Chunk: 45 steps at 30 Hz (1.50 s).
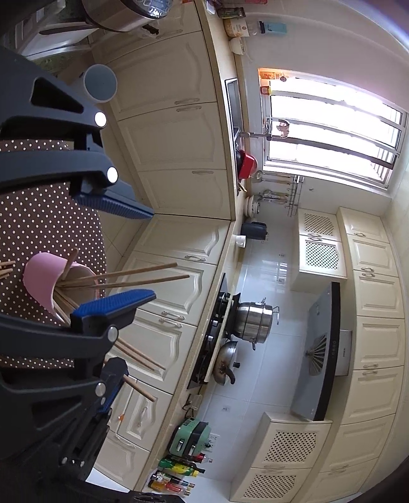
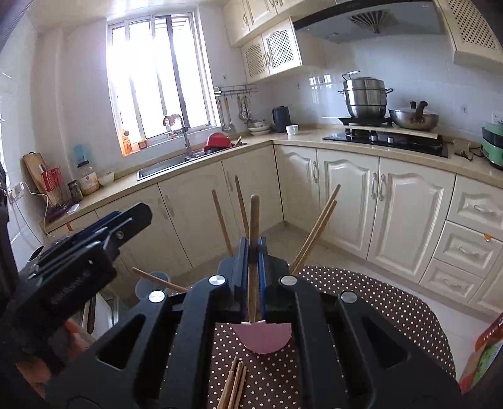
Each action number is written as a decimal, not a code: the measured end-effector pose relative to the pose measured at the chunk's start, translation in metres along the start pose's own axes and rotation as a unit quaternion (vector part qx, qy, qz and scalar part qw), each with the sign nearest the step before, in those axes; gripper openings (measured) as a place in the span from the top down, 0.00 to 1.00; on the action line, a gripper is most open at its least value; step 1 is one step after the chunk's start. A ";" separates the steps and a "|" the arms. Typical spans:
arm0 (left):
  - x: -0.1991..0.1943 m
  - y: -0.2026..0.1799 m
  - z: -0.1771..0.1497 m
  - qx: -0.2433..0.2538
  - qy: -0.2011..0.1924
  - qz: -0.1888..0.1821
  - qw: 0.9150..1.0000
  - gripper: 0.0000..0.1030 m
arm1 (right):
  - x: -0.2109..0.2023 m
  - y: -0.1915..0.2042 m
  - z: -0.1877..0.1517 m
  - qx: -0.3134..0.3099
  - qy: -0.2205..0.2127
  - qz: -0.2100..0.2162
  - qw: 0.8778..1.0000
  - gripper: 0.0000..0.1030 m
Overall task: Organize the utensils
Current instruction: 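Open the left tool to release its chopstick while the right tool releases its own, then move the left tool back to the chopstick pile while the right tool returns too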
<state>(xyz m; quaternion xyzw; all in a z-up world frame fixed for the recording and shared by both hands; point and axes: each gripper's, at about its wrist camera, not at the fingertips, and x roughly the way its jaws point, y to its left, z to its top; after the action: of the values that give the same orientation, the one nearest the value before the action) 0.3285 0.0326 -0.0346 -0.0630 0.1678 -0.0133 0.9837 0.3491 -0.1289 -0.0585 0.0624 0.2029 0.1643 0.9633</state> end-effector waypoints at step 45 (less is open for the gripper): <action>-0.058 0.021 -0.082 0.034 0.107 0.016 0.994 0.42 | -0.060 0.002 -0.081 0.023 0.055 -0.009 0.998 0.45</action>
<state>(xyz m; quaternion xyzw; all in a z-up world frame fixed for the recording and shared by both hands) 0.2463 0.0467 -0.0952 -0.0249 0.2725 -0.0096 0.9618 0.2631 -0.1428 -0.1098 0.0734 0.2597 0.1541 0.9505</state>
